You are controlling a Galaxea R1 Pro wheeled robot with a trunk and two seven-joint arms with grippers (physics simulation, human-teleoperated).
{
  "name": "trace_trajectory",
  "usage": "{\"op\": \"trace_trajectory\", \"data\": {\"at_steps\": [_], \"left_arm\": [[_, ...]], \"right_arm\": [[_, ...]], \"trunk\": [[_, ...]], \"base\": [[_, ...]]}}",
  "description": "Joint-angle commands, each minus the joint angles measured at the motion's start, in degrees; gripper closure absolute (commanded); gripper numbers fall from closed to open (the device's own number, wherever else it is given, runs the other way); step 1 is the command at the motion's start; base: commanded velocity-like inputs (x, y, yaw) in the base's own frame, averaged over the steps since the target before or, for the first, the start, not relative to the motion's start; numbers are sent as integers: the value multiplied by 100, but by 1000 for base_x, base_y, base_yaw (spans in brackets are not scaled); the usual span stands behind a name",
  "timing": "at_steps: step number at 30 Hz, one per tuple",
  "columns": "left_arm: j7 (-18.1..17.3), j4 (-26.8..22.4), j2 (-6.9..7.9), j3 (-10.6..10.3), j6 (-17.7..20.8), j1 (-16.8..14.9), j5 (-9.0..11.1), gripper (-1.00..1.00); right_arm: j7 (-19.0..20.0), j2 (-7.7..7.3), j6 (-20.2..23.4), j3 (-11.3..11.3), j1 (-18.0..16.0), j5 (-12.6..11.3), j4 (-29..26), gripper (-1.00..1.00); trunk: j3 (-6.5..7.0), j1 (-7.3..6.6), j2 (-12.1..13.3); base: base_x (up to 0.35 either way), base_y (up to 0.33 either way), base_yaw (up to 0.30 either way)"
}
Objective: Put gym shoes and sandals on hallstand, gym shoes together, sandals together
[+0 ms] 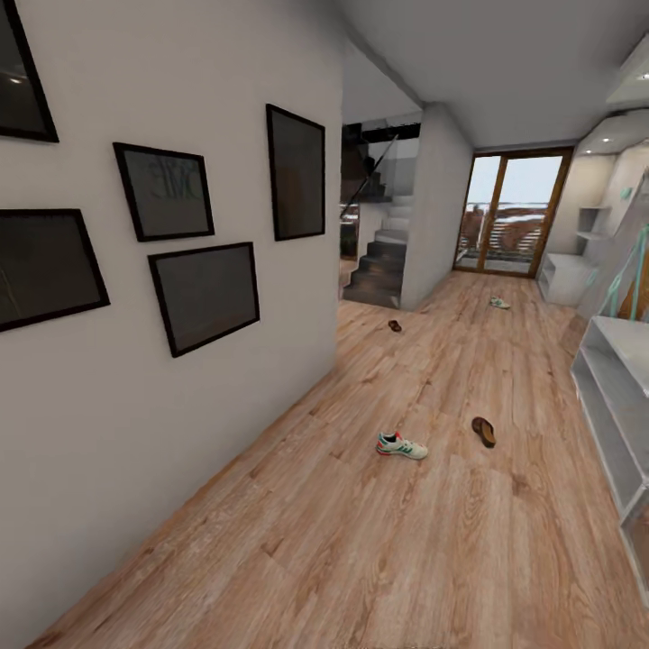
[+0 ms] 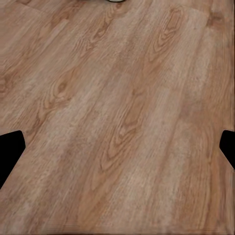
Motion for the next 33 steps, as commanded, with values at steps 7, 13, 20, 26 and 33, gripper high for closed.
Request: {"op": "trace_trajectory", "data": {"at_steps": [7, 13, 20, 26, 33], "left_arm": [[-6, -1, 2, -12, -16, -3, 38, -100], [-5, 5, 2, -12, -16, -3, 38, -100], [-5, 3, 2, -12, -16, -3, 38, -100], [-5, 2, 2, -12, -16, -4, 38, -100], [-5, 7, 2, -12, -16, -4, 38, -100]], "right_arm": [[2, 2, -19, -3, -5, 0, 7, -100], [2, 3, -19, -3, -5, 0, 7, -100], [2, 7, -19, -3, -5, 0, 7, -100], [2, 7, -19, -3, -5, 0, 7, -100], [2, 8, -19, -3, -5, 0, 7, -100]], "trunk": [[-147, 154, -285], [-268, 286, -526], [-409, 439, -806], [-530, 571, -1047], [-671, 725, -1328]], "base": [[0, 0, -300], [0, 0, -300], [0, 0, -300], [0, 0, -300], [0, 0, -300]]}}
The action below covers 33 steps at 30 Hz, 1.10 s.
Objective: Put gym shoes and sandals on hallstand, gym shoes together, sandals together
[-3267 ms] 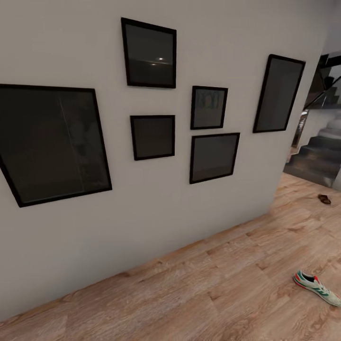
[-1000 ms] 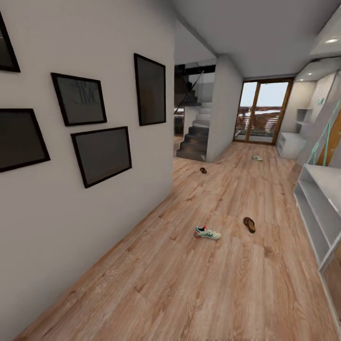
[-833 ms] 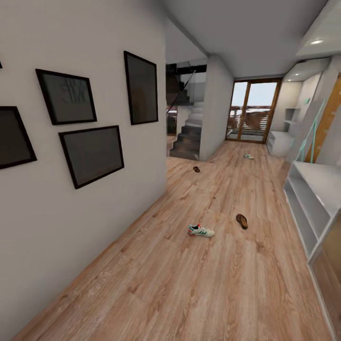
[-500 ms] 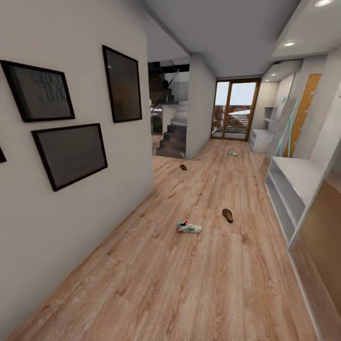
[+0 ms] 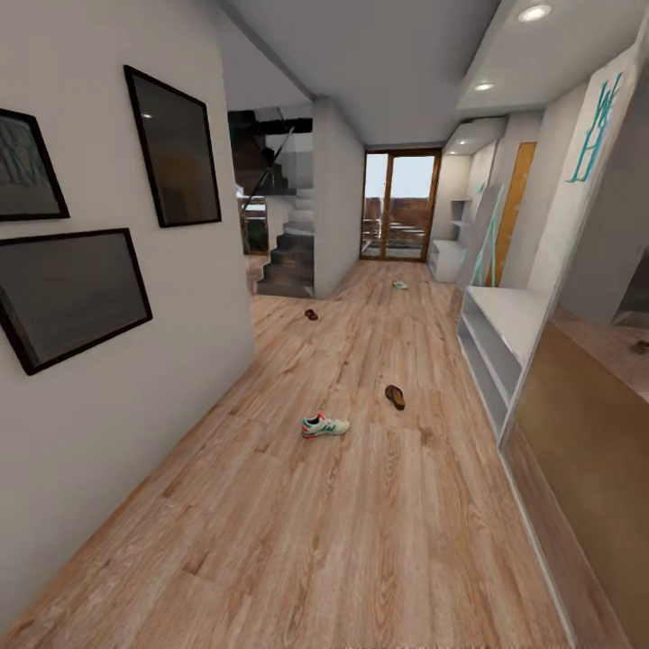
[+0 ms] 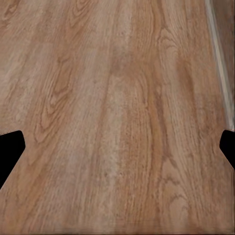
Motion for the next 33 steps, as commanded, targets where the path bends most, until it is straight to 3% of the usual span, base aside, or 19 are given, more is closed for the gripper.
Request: {"op": "trace_trajectory", "data": {"at_steps": [1, 19, 33], "left_arm": [[-6, 2, 2, -12, -16, -1, 38, -100], [-6, 2, 2, -12, -16, -2, 38, -100], [-6, 2, 2, -12, -16, 0, 38, -100]], "right_arm": [[0, 1, -19, -6, -5, 0, 6, -100], [2, 1, -19, 2, -5, 0, 6, -100], [9, 9, -19, 10, -5, 16, 5, -100]], "trunk": [[-26, 22, -44], [-402, 417, -766], [-752, 725, -1327]], "base": [[0, 0, -299], [0, 0, -287], [0, 0, -202]]}}
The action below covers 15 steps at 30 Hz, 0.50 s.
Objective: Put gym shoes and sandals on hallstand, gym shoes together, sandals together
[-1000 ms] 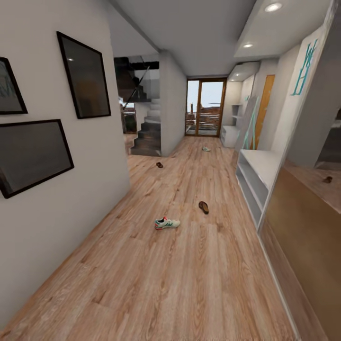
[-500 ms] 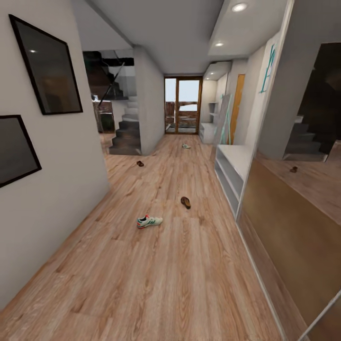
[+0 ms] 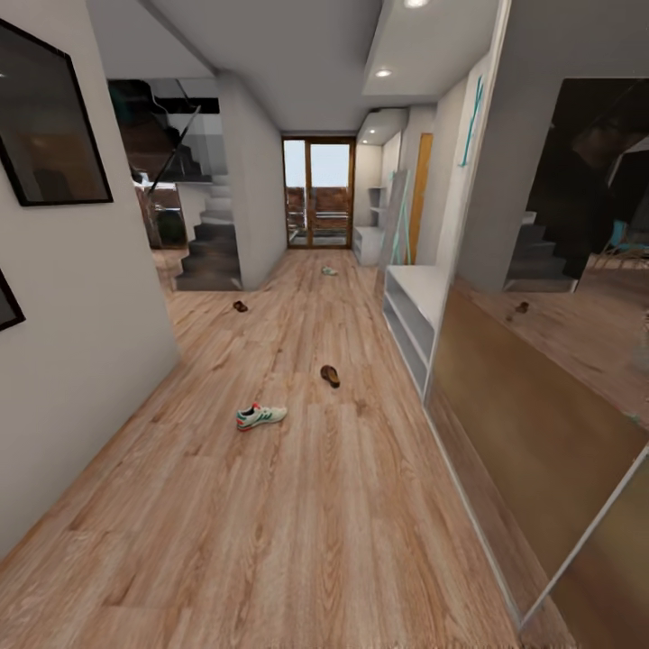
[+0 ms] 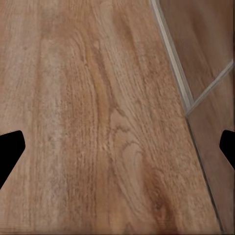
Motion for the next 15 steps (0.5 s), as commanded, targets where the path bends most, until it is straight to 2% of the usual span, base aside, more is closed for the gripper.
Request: {"op": "trace_trajectory", "data": {"at_steps": [1, 11, 15], "left_arm": [[-6, 3, 2, -12, -17, -2, 38, -100], [-6, 3, 5, -8, -21, -3, 41, -100], [-5, 3, 15, 15, -25, -2, 45, -100]], "right_arm": [[2, 1, -19, -7, -4, 2, 5, -100], [3, 2, -19, -5, -4, 8, 6, -100], [3, 2, -19, -5, -4, 11, 6, -100]], "trunk": [[-32, 22, -44], [-295, 241, -445], [-330, 241, -445]], "base": [[0, 0, -169], [0, 0, -156], [0, 0, -117]]}}
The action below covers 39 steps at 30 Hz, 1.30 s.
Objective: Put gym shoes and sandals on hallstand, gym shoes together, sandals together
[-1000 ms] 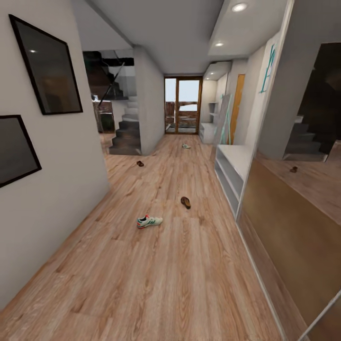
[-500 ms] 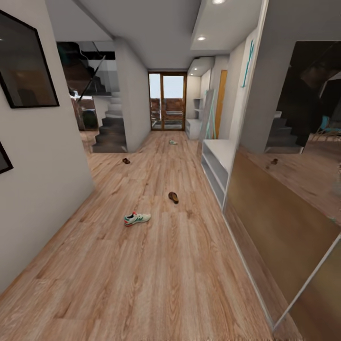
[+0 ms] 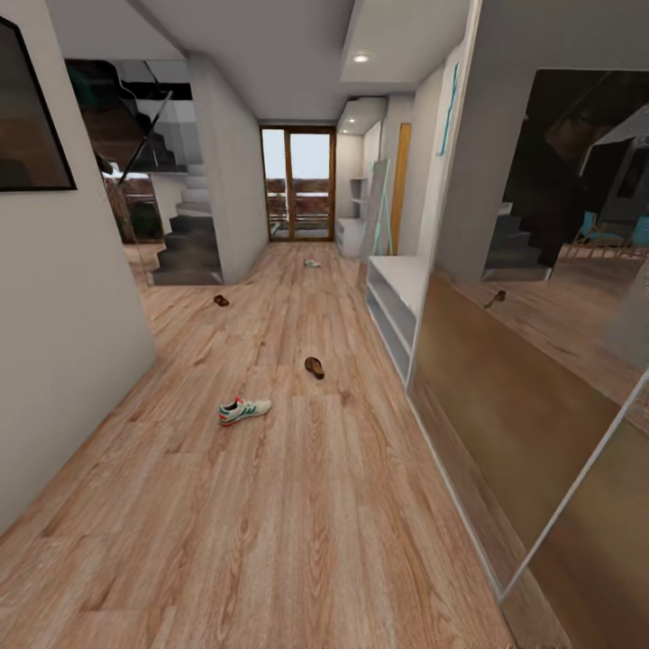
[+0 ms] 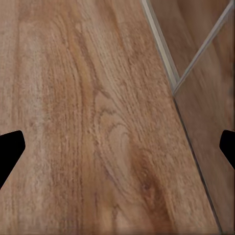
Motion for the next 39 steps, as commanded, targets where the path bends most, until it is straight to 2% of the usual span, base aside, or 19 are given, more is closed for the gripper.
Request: {"op": "trace_trajectory", "data": {"at_steps": [1, 24, 39], "left_arm": [[-6, 3, 2, -9, -15, -2, 38, -100], [-4, 3, 5, 8, -9, -2, 39, -100], [-4, 3, 5, 15, -12, -3, 39, -100]], "right_arm": [[3, 1, -19, -8, -4, 3, 5, -100], [15, 1, -26, 27, -4, 39, 5, -100], [11, -6, -27, 35, -4, 48, -3, -100]], "trunk": [[-14, -1, -2], [-202, -1, -2], [-208, -1, -2]], "base": [[0, 0, -110], [5, 0, -86], [293, 0, -3]]}}
